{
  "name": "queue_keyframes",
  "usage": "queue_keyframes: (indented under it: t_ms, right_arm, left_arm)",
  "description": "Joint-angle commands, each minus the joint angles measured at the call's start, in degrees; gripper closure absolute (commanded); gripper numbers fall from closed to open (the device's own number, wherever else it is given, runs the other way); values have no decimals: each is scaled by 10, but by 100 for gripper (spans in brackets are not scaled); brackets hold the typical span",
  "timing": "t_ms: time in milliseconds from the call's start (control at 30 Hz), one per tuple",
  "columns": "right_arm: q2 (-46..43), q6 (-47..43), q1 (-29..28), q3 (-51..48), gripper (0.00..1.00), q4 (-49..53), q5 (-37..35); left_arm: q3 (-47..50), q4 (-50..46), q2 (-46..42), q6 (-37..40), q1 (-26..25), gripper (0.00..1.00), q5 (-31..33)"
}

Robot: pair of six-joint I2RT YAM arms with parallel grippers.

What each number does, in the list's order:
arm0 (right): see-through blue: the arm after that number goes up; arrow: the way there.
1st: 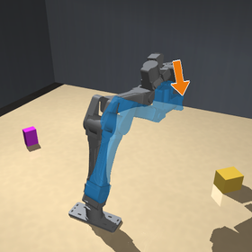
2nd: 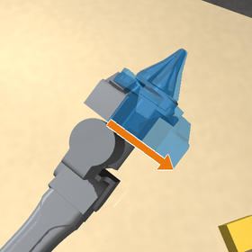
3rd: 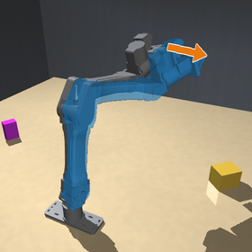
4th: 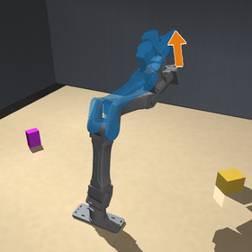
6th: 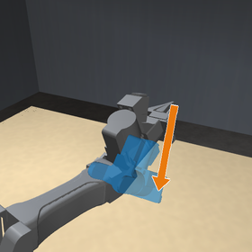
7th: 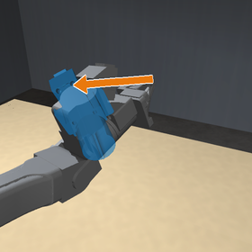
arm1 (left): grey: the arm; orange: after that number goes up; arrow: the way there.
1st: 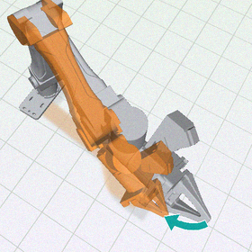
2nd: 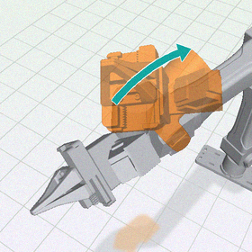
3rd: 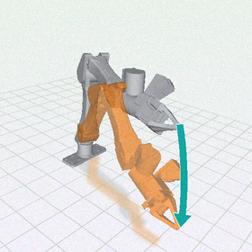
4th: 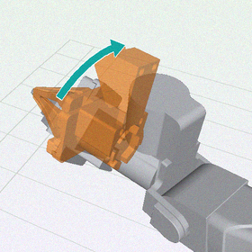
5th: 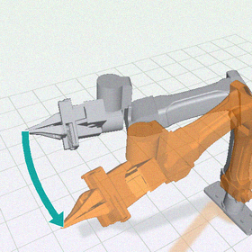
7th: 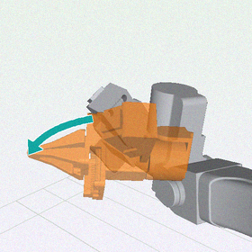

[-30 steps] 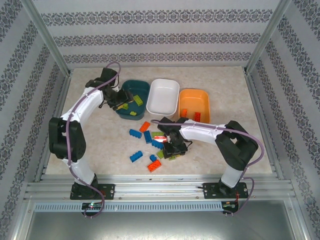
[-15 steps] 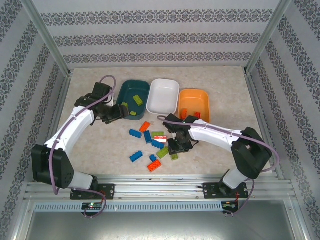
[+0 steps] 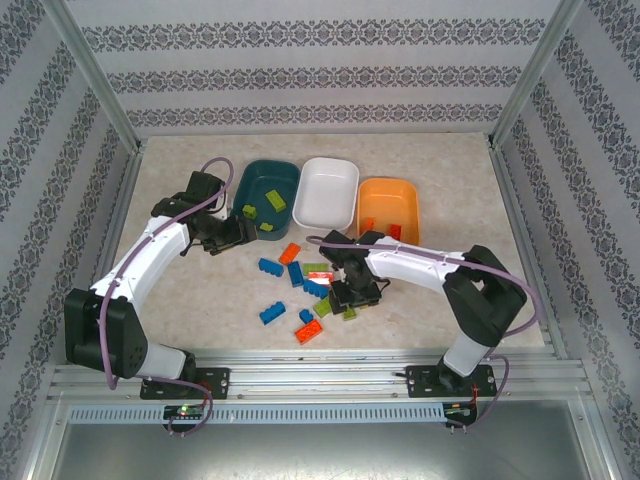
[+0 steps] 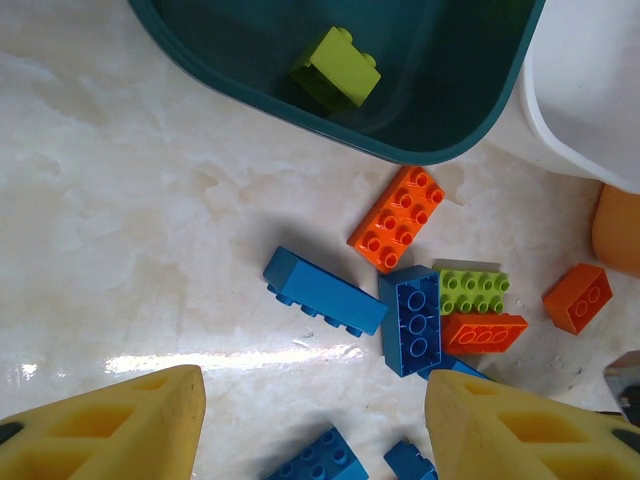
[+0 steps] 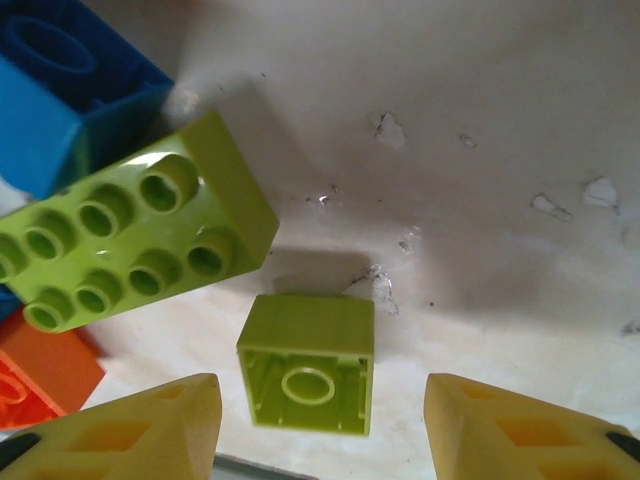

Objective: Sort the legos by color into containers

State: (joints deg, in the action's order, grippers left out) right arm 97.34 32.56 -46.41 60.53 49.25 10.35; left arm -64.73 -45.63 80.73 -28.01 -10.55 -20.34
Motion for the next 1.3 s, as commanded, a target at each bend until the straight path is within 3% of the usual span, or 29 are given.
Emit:
queue_keyframes:
  t_ms: [0,100,267,533,667,767,900,1033,1267]
  right_arm:
    - [24,-8,-11,10,44,-3,2]
    - [43,-8,-17,10,46,-13,1]
    - [49,-5,-16,12,59,-8,-20]
    - [-13,-21,0,69,62,53,-43]
    - [-25,-20,29,141,63,54,-13]
    - [-14,7,59,187,63,-3,53]
    - [53,68,87,261,64,-93,136]
    - [142,97,90,368,64,-124,172]
    - [302,88,87,571,62,-67,188]
  left_arm:
    - [2,-9,2,17,-3,39,1]
    - [2,-13,2,22,-3,39,3]
    - [3,-16,2,25,0,39,3]
    - [6,-15,-1,23,1,39,3]
    - [21,-15,-21,20,2,39,11]
    - [35,-17,-37,21,2,39,18]
    - [60,-18,-60,11,1,39,14]
    - [84,-19,-91,5,1,38,3]
    - [129,-23,-153,5,0,35,-21]
